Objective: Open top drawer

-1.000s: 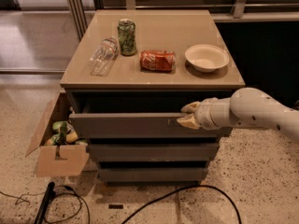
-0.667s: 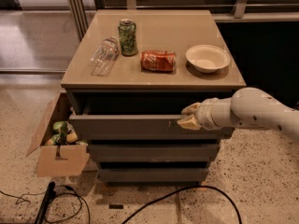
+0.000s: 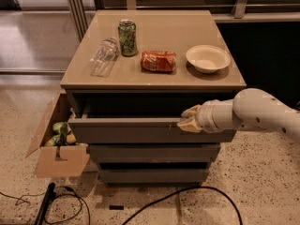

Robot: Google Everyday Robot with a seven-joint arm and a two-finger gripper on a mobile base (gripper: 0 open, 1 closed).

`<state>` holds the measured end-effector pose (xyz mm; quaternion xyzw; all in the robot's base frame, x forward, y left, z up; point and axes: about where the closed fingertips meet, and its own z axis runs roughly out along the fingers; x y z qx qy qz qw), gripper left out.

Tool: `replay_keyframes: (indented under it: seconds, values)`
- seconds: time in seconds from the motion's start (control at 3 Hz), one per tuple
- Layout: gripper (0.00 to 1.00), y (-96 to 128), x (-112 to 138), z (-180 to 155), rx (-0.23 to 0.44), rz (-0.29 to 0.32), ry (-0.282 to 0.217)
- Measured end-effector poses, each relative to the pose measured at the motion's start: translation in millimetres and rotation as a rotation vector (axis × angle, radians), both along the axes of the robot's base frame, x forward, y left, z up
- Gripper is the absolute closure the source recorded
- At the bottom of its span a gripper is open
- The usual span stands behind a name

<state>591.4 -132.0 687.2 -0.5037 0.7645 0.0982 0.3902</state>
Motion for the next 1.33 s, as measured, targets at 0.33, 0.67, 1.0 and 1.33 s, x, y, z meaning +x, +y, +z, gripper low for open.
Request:
replay_keyframes:
  seconds: [0.33,0.67,1.0,1.33]
  values:
    - [0.64,0.0,0.0,0.0,0.0,0.0,0.0]
    - [0.41,0.1,0.0,0.0,0.0,0.0,0.0]
    - [0.1,0.1,0.0,0.0,0.0,0.0,0.0]
    - [0.0,0.1,0.0,0.0,0.0,0.0,0.0]
